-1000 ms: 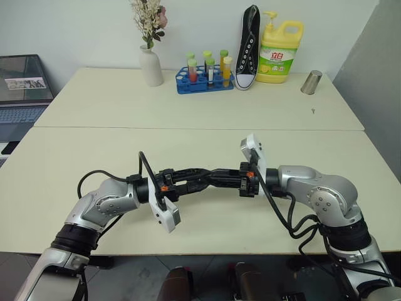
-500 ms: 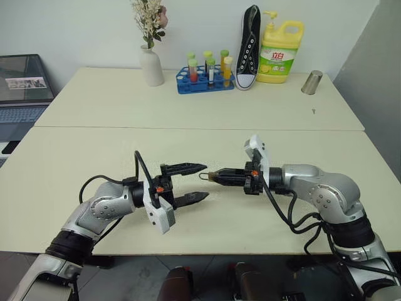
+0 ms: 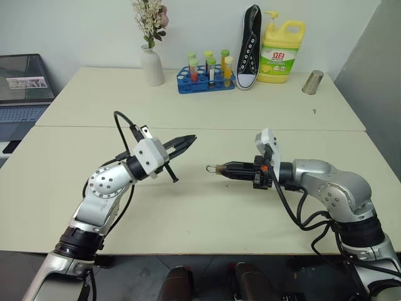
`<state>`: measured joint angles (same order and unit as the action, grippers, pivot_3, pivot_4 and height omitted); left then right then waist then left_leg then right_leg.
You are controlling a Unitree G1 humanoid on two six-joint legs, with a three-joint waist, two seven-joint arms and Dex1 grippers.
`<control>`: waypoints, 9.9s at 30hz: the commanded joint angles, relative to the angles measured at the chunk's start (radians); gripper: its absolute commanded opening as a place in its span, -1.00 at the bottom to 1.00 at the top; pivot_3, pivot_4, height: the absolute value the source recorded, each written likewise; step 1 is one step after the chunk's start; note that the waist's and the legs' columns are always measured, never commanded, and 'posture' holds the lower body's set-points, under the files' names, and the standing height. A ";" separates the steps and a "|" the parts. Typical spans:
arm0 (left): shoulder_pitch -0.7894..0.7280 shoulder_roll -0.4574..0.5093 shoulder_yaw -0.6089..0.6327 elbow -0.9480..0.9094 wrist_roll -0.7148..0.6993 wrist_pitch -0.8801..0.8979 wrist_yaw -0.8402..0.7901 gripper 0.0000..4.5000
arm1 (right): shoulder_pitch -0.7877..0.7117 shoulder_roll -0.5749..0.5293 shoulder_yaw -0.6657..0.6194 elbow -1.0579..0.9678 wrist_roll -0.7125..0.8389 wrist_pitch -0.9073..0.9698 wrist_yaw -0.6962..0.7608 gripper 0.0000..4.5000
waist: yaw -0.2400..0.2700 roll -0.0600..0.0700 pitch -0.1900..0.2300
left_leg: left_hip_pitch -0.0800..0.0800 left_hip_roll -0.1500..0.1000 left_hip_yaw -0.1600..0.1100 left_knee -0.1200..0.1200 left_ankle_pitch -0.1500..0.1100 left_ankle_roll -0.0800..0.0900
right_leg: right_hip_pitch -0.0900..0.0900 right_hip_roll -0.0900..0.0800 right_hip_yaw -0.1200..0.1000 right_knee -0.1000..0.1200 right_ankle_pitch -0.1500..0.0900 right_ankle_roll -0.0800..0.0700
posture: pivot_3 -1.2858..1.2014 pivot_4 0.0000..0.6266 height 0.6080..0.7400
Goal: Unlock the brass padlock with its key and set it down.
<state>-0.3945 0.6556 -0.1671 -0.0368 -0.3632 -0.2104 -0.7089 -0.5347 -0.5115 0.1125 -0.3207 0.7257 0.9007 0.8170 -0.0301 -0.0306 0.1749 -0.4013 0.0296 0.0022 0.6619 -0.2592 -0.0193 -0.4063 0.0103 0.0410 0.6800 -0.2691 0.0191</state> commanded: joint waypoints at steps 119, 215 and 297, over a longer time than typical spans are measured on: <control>0.011 -0.064 0.160 -0.348 -0.295 0.724 -0.274 -1.00 | 0.011 0.013 -0.017 -0.014 -0.018 -0.017 0.004 -0.94 | 0.000 0.000 0.001 | 0.000 0.000 0.000 0.000 0.000 0.000 | 0.000 0.001 0.002 -0.001 -0.001 0.000 | 0.03 -0.52 1.00; -0.076 -0.085 0.083 -0.214 -0.258 0.735 -0.419 -1.00 | 0.027 0.012 -0.007 -0.045 -0.002 0.008 -0.003 -0.94 | 0.000 0.000 0.003 | 0.000 0.000 0.000 0.000 0.000 0.000 | -0.001 0.002 0.002 -0.001 -0.001 -0.001 | 0.03 -0.52 1.00; 0.173 0.186 0.115 -0.249 -0.013 0.483 -0.488 1.00 | 0.368 -0.303 -0.072 -0.328 -0.253 -0.187 0.115 0.98 | -0.003 0.003 0.006 | 0.001 0.001 0.001 -0.001 0.000 0.000 | -0.001 -0.002 0.001 0.000 -0.004 -0.003 | 0.03 -0.52 1.00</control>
<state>-0.2124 0.8264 -0.0739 -0.2626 -0.3547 0.2742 -1.1848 -0.1698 -0.7977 0.0614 -0.6075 0.4546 0.7405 0.9120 -0.0333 -0.0278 0.1807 -0.4000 0.0306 0.0030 0.6611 -0.2593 -0.0195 -0.4068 0.0080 0.0420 0.6798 -0.2725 0.0160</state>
